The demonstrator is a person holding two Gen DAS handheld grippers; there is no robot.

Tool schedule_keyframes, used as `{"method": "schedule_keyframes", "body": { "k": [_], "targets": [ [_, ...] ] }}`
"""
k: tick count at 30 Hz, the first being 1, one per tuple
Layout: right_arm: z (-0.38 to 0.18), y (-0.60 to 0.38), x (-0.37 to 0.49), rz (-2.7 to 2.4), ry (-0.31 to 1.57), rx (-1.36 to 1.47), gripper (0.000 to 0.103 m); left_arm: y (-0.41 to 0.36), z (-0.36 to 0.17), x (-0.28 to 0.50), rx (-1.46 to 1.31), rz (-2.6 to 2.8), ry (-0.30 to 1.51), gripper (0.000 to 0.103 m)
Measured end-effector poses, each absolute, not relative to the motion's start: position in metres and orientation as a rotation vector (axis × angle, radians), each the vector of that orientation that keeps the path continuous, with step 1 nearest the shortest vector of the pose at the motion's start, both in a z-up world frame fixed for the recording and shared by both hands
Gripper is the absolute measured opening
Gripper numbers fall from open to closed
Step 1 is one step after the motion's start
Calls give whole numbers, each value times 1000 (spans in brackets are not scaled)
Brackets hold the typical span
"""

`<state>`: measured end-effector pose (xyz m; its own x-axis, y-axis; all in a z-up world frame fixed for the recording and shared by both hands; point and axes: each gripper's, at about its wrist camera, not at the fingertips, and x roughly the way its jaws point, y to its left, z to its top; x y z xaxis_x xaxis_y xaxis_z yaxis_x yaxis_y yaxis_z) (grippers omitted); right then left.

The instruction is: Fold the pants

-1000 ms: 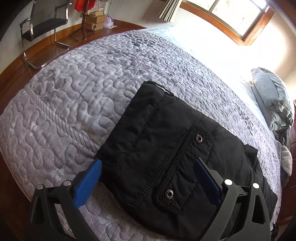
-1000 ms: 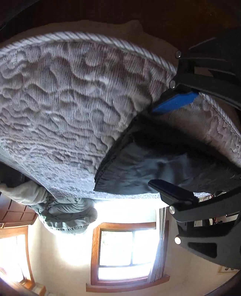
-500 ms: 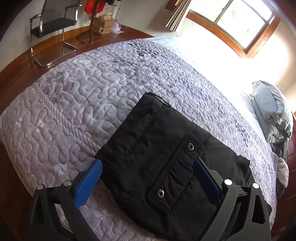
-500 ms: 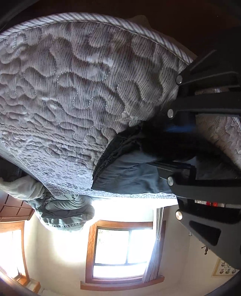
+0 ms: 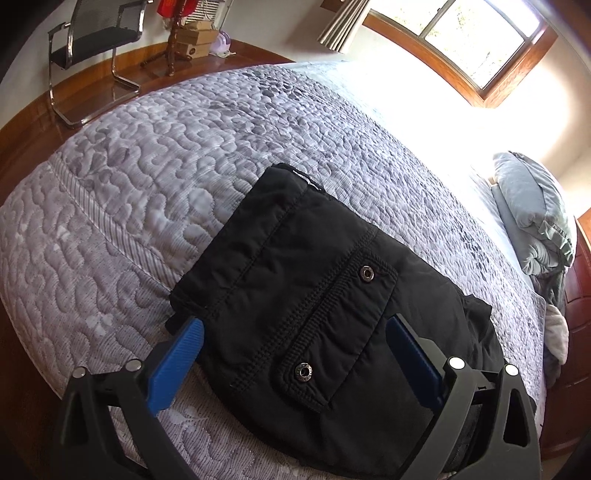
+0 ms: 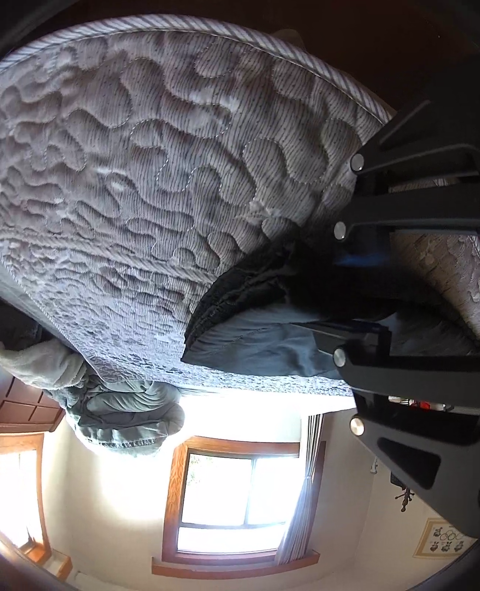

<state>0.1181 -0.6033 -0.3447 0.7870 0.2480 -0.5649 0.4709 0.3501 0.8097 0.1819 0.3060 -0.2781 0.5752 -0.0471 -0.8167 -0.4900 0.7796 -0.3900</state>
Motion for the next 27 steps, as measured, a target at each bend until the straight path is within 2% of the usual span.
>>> {"method": "schedule_keyframes", "body": {
  "k": [14, 27],
  "targets": [
    [-241, -553, 146, -177, 743, 900, 20, 314, -293, 152, -724, 297, 794, 99],
    [-189, -503, 162, -176, 742, 747, 20, 297, -299, 146, -637, 276, 758, 99]
  ]
}}
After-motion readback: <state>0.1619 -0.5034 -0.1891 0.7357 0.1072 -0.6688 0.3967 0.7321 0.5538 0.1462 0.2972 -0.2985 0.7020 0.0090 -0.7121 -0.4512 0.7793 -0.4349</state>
